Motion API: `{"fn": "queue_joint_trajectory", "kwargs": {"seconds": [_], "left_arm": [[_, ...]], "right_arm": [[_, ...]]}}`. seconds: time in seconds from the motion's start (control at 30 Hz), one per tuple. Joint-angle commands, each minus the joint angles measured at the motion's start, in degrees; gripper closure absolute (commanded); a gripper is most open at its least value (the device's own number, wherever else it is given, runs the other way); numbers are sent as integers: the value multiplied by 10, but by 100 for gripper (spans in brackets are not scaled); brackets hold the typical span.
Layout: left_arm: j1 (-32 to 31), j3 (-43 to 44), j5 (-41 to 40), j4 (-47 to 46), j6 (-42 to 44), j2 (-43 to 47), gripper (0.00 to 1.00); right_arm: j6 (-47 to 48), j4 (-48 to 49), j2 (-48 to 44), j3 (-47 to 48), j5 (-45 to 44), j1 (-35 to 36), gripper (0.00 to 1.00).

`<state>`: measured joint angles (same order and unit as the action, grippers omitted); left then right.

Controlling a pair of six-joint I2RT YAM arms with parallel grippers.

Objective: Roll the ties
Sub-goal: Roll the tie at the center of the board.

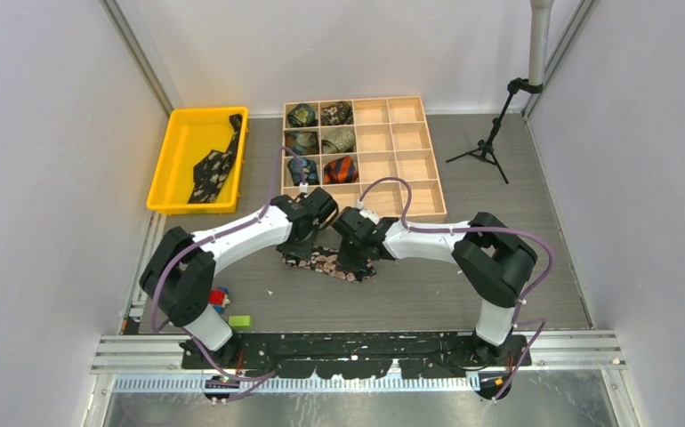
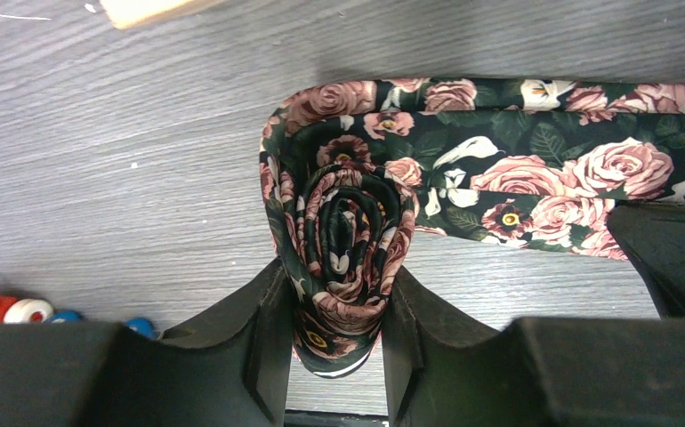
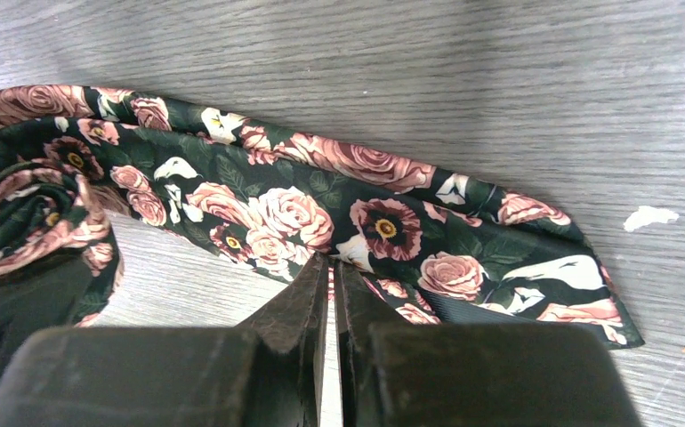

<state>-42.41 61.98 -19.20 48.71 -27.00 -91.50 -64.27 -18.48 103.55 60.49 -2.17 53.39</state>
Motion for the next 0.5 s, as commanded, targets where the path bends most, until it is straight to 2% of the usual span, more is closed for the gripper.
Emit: {"fn": "queue_joint_trajectory", "kwargs": {"seconds": [0.0,0.2,0.47], "left_arm": [[-2,27,-52,28,-5,17,68],[1,42,-96,32,-12,-18,68],[14,61,-113,22,-33,-63,66]], "right_arm": [[-1,-23,22,-20,-16,0,87],[1,-22,22,-22,-11,0,87],[6,-22,24,-20,-6,-1,88]]}}
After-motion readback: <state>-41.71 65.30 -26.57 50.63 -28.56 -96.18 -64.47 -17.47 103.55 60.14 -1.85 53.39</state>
